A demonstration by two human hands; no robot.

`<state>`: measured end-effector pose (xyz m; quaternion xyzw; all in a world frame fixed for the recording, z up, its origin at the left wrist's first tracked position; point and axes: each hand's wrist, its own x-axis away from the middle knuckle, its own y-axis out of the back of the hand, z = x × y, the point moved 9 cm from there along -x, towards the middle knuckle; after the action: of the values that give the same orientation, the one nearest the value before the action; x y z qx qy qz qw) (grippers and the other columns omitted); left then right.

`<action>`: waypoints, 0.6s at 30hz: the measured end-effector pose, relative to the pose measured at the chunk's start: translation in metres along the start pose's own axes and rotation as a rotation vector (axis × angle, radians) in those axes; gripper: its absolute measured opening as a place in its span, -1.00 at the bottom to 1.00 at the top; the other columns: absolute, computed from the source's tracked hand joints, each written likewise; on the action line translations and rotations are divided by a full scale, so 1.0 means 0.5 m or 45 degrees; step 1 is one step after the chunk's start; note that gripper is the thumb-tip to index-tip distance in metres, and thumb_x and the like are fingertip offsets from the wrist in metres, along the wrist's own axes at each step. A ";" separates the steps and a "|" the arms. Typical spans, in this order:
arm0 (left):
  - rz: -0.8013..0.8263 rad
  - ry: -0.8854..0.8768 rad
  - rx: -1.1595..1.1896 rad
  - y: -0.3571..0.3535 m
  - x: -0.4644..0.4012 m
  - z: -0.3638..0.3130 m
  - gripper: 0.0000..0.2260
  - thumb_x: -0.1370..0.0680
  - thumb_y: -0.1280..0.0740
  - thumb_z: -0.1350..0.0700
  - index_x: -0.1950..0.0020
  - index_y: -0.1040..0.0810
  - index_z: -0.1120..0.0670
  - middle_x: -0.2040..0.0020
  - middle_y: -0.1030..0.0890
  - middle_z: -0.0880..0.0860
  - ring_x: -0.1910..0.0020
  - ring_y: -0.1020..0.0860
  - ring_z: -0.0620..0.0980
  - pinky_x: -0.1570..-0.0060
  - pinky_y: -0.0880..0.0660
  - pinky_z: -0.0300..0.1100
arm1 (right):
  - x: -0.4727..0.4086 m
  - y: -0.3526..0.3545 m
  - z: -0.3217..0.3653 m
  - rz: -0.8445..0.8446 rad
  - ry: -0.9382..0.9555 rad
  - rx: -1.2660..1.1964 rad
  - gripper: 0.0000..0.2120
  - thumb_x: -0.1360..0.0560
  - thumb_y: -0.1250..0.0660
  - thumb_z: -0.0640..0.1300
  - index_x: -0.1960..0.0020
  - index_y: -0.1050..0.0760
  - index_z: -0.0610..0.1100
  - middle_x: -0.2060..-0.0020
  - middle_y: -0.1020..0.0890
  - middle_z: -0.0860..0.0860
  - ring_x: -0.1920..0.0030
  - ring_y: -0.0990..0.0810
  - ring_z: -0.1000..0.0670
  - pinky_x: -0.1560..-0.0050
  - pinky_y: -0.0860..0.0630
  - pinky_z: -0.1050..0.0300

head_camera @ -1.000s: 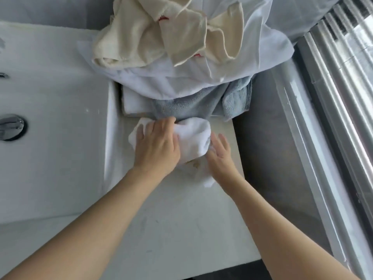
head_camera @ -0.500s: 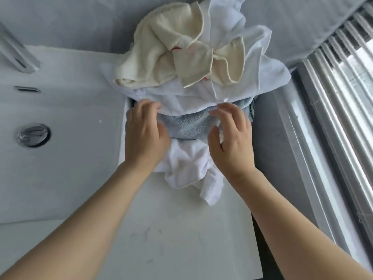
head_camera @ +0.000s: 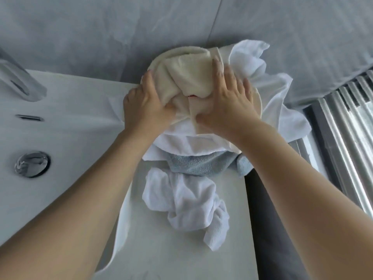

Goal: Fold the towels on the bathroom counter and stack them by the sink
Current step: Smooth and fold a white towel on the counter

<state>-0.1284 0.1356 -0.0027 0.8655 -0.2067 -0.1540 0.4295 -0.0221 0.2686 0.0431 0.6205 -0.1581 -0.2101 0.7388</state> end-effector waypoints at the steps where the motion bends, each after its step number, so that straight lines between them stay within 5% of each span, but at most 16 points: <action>1: -0.040 0.029 -0.072 0.002 -0.010 0.010 -0.49 -0.49 -0.33 0.01 -0.37 -0.37 0.21 -0.25 -0.53 0.24 -0.22 -0.43 0.31 -0.16 -0.32 0.08 | -0.016 -0.006 -0.004 -0.016 -0.004 0.036 -0.04 -0.42 -0.28 0.17 -0.58 0.24 -0.05 -0.54 -0.09 -0.08 -0.54 -0.06 -0.12 -0.53 0.11 -0.10; 4: -0.184 -0.030 -0.051 0.023 -0.024 0.020 -0.82 -0.54 -0.30 0.08 0.02 -0.45 0.19 -0.03 -0.57 0.23 -0.05 -0.45 0.31 0.01 -0.32 0.05 | -0.038 0.001 -0.003 -0.159 0.040 0.167 -0.22 -0.43 -0.23 0.21 -0.54 -0.11 -0.09 -0.30 -0.41 -0.07 -0.31 -0.32 -0.22 -0.42 -0.13 -0.10; 7: -0.159 -0.083 0.490 0.043 -0.012 0.019 -0.90 -0.53 -0.32 0.16 0.05 -0.47 0.19 0.07 -0.56 0.12 0.05 -0.50 0.13 0.09 -0.41 -0.02 | -0.031 0.027 0.009 -0.303 0.064 0.077 -0.44 -0.35 -0.15 0.27 -0.20 -0.49 -0.05 0.00 -0.56 -0.06 -0.08 -0.46 -0.22 -0.17 -0.29 -0.04; 9: -0.094 -0.040 0.939 0.060 0.014 0.013 -0.88 -0.51 -0.33 0.14 -0.03 -0.53 0.09 0.13 -0.59 -0.08 0.14 -0.53 -0.09 0.13 -0.46 -0.17 | -0.016 0.048 0.019 -0.364 0.049 -0.155 -0.40 -0.27 -0.07 0.31 -0.06 -0.56 -0.07 0.11 -0.57 -0.04 0.05 -0.52 -0.18 -0.03 -0.38 -0.02; 12: -0.156 0.014 1.321 0.099 0.061 0.006 -0.89 -0.48 -0.32 0.12 0.03 -0.58 -0.01 0.14 -0.59 -0.09 0.11 -0.53 -0.12 0.10 -0.46 -0.16 | 0.025 0.093 0.038 -0.510 0.116 -0.461 -0.51 -0.30 -0.19 0.22 0.04 -0.60 -0.12 0.18 -0.57 -0.07 0.16 -0.54 -0.16 0.11 -0.46 -0.09; 15: -0.298 0.095 1.479 0.136 0.110 0.014 -0.88 -0.41 -0.25 0.14 0.23 -0.52 -0.08 0.23 -0.51 -0.07 0.18 -0.46 -0.05 0.19 -0.41 -0.09 | 0.097 0.137 0.059 -0.631 0.264 -0.614 -0.70 -0.34 -0.32 0.04 0.10 -0.59 -0.17 0.24 -0.54 -0.05 0.24 -0.51 -0.04 0.22 -0.42 0.08; 18: -0.319 0.112 1.499 0.150 0.161 0.026 -0.91 -0.34 -0.23 0.09 0.34 -0.45 -0.10 0.33 -0.43 -0.12 0.27 -0.37 -0.08 0.28 -0.34 -0.16 | 0.177 0.125 0.080 -0.444 0.401 -0.825 -0.86 -0.37 -0.36 -0.11 0.20 -0.56 -0.20 0.29 -0.56 -0.05 0.26 -0.53 -0.01 0.24 -0.45 0.05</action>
<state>-0.0813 0.0464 0.0428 0.9811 -0.1357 -0.0271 -0.1349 0.0413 0.1987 0.1091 0.3975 0.1393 -0.2736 0.8648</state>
